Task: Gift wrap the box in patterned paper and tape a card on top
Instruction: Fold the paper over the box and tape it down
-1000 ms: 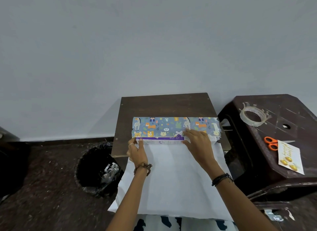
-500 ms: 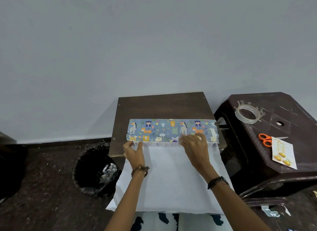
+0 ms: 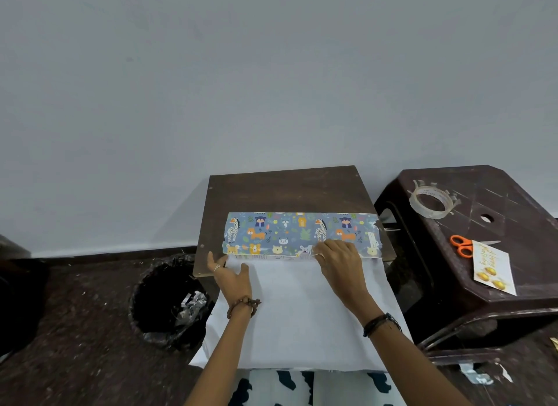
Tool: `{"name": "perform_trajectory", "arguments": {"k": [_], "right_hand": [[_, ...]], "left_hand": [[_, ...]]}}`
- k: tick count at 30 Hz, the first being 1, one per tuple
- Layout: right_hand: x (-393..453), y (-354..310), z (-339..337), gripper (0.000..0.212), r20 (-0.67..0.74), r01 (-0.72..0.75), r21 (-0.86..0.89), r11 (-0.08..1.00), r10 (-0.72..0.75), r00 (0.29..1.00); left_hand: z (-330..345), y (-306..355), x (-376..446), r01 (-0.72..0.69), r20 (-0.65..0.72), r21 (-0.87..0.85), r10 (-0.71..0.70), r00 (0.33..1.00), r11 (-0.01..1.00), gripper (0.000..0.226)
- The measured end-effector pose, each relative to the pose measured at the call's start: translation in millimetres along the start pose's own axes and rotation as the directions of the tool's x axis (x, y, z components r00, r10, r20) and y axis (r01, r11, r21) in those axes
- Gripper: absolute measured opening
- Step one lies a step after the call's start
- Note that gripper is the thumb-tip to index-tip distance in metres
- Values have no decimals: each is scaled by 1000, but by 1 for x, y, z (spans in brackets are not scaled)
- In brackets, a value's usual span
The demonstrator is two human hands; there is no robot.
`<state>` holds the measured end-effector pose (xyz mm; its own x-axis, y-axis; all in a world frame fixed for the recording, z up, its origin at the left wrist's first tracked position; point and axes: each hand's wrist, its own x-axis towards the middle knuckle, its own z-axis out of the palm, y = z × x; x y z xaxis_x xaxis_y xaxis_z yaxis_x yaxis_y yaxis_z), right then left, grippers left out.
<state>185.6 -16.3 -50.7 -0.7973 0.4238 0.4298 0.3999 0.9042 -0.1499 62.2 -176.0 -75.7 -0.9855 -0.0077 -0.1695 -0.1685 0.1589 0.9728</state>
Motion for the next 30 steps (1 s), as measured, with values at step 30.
{"name": "perform_trajectory", "arguments": {"k": [30], "right_hand": [[-13,2,-2,24,-202,132,-24,991,-134,970]], "left_hand": [[22,20,-4,-921,818,378,498,287,-90,68]]}}
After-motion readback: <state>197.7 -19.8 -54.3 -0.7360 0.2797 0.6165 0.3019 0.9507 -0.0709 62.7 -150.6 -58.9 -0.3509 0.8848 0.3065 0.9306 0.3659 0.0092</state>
